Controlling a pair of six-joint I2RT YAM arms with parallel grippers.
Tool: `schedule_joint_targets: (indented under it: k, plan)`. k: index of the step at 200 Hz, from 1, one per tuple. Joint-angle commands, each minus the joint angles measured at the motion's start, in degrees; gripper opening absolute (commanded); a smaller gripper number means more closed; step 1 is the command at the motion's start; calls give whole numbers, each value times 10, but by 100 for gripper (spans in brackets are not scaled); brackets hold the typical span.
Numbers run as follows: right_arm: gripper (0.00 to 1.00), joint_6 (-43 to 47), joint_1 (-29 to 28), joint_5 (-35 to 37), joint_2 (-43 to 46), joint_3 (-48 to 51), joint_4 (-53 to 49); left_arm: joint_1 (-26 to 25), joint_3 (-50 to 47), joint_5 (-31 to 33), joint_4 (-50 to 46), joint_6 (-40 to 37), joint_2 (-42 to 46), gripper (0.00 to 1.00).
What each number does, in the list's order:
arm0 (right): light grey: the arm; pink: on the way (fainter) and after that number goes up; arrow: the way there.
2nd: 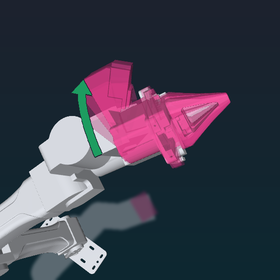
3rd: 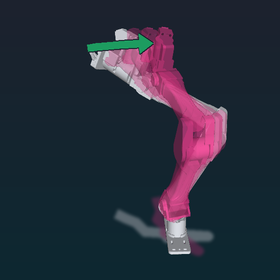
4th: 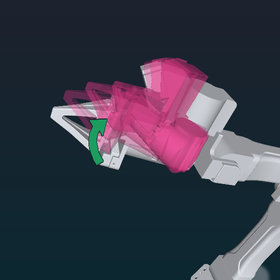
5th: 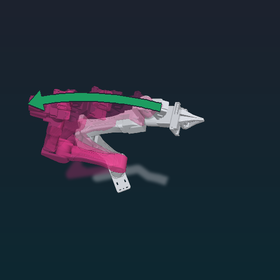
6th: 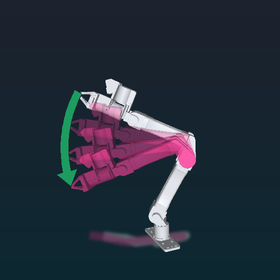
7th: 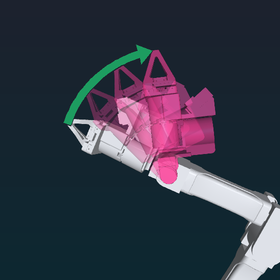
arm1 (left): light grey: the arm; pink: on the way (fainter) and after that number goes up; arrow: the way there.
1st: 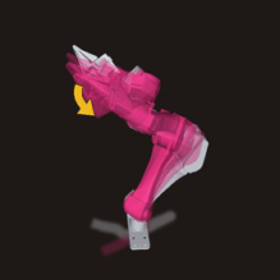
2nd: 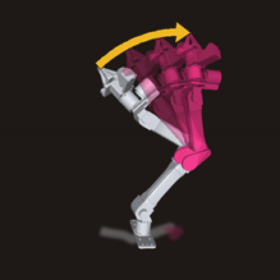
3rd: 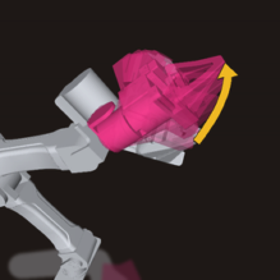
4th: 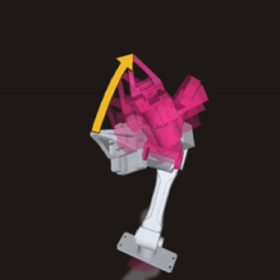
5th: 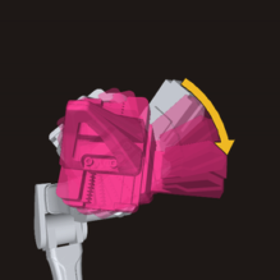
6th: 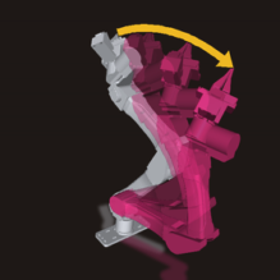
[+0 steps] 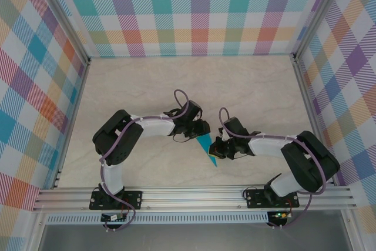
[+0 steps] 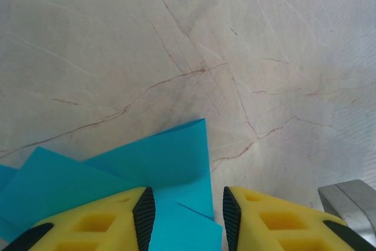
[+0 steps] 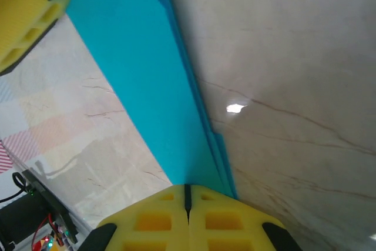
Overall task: Fold a paper plane with a square sheet of paper (pick it up from the middle)
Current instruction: Perform the fifth fold on the wing at the bottom-center of the table.
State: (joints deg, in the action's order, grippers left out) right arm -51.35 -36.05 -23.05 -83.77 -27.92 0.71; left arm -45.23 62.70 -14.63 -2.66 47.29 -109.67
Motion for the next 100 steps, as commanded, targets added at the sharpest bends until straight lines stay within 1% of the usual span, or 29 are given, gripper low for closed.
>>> schedule_joint_targets:
  k: [1, 14, 34, 52, 70, 100]
  plan:
    - [0, -34, -3, 34, -5, 37, 8, -13, -1, 23, -60, -9, 14, 43]
    - [0, -58, -3, 37, 0, 57, 32, -13, -4, 43, -63, 4, 43, 46]
    - [0, -99, -3, 46, 14, 76, 60, -17, -27, 75, -49, 55, 86, 46]
    - [0, -110, -4, 58, 33, 81, 58, -34, -68, 85, 7, 104, 115, 41]
    - [0, -112, -4, 65, 53, 84, 44, -55, -97, 94, 55, 139, 123, 36]
    - [1, -123, -4, 71, 83, 96, 39, -76, -133, 107, 150, 187, 102, 34]
